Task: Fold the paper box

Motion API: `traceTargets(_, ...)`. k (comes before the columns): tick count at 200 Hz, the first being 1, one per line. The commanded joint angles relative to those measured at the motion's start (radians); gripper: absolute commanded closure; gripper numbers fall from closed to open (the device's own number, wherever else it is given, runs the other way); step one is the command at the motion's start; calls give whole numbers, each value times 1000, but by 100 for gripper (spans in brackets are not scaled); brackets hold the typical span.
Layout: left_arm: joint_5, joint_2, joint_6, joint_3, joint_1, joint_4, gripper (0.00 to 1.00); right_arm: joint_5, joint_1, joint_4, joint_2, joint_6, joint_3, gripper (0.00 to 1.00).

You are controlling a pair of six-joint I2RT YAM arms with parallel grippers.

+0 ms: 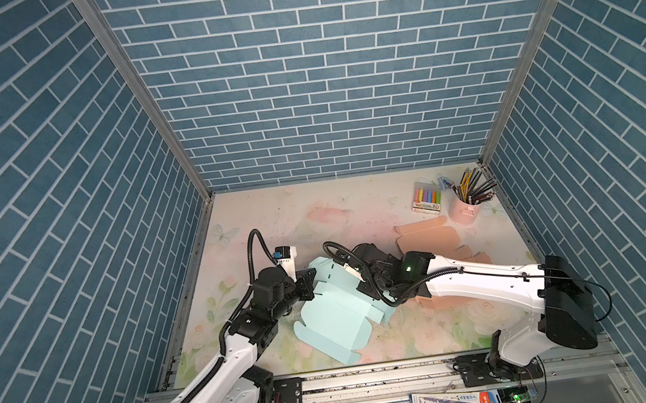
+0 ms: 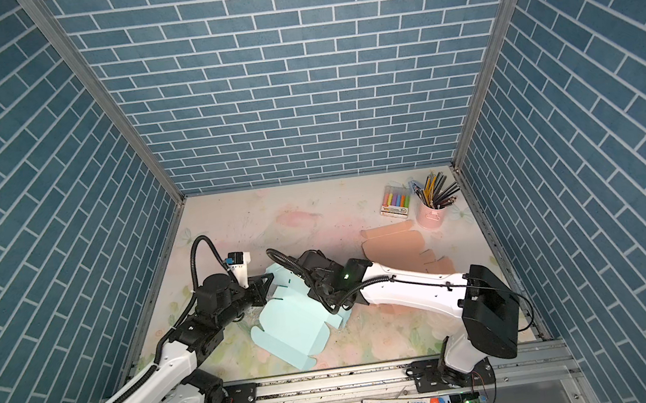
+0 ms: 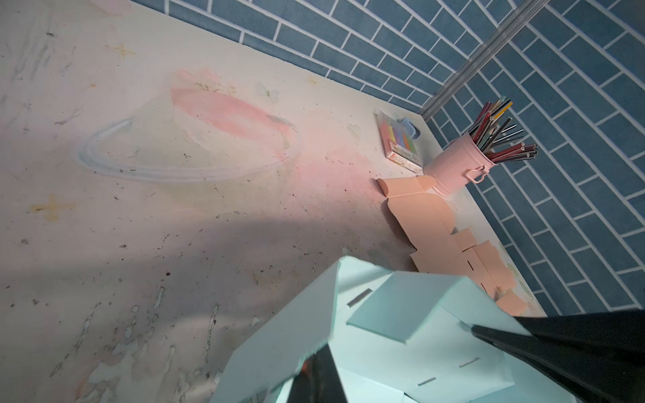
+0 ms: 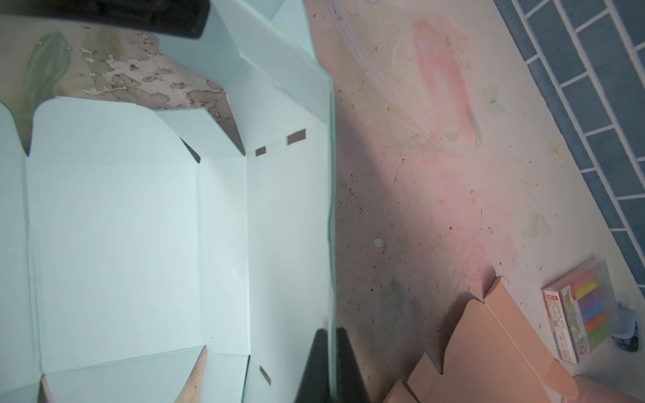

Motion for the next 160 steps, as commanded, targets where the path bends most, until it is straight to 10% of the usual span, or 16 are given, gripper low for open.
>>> traceTargets(1,-5,-4,-4,33,6,-9,100,37,10,8,-1,-52,-6,100)
traceTargets(160,3,-1,41,23,-30,2,100,179,73,26,80,-94,18,100)
